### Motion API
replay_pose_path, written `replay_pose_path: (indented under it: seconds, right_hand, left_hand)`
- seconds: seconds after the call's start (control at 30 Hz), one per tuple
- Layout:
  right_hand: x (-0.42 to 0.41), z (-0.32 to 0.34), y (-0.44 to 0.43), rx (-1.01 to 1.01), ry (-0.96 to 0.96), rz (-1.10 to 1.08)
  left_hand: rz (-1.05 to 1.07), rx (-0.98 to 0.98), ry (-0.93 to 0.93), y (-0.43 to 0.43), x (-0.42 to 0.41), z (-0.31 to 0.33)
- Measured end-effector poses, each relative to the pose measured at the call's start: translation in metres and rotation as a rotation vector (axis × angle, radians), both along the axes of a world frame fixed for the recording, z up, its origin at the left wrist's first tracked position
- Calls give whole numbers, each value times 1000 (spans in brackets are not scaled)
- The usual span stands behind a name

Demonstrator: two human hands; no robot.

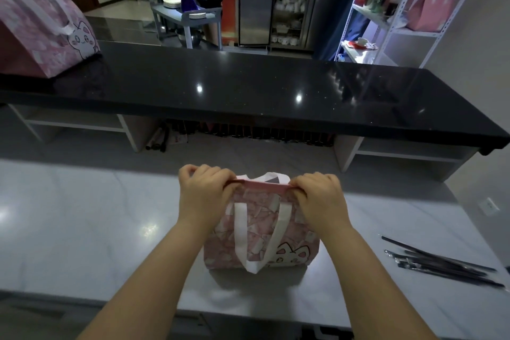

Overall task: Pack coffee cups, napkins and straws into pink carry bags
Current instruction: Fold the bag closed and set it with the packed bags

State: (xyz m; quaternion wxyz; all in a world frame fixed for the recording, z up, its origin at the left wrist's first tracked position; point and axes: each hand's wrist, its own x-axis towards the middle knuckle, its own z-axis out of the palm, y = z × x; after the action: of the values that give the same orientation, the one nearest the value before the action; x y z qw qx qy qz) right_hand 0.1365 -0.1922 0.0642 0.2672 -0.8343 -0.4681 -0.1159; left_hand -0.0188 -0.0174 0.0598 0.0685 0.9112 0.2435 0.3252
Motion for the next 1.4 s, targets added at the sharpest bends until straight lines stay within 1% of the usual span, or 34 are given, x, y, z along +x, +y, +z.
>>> replay_pose_path:
  seconds: [0.1, 0.17, 0.3, 0.37, 0.4, 0.5, 0.53, 0.63, 0.7, 0.77, 0.87, 0.93, 1.03, 1.13, 1.27, 1.4]
  right_hand:
    - [16, -4, -19, 8, 136, -74]
    - [20, -8, -22, 33, 200, -82]
    - [22, -10, -8, 110, 233, -79]
    - [27, -11, -3, 139, 290, -81]
    - [31, -13, -2, 151, 319, -83]
    - [39, -19, -2, 196, 411, -111]
    - [42, -21, -2, 212, 425, -116]
    - [44, -24, 2, 243, 410, -119]
    - [42, -26, 5, 301, 423, -116]
    - [41, -30, 5, 380, 538, -96]
    - [39, -39, -1, 530, 877, -16]
    - [36, -53, -9, 566, 998, 0]
    - [25, -82, -23, 484, 1089, -49]
    - [13, -108, -36, 439, 1136, -113]
    - [8, -116, -28, 492, 1231, -129]
    - [6, -118, -18, 560, 1242, -148]
  left_hand:
    - [-43, -128, 52, 19, -19, -1]
    - [-94, -209, 45, 26, -24, -1]
    - [1, -142, -46, 31, -18, 3]
    - [3, -142, -77, 38, -16, 2]
    - [-19, -175, -81, 43, -17, 0]
    - [-68, -454, -117, 54, -21, -5]
    - [-60, -509, -131, 56, -21, -7]
    - [-11, -523, -174, 58, -15, -10]
    - [18, -536, -230, 55, -11, -13]
    - [28, -651, -337, 51, -10, -19]
    - [20, -897, -517, 42, -16, -33]
    - [22, -1019, -563, 31, -24, -51]
    - [51, -1145, -507, 7, -40, -85]
    - [72, -1185, -445, -6, -48, -107]
    - [61, -1227, -487, -1, -38, -104]
    - [51, -1238, -468, 5, -31, -104]
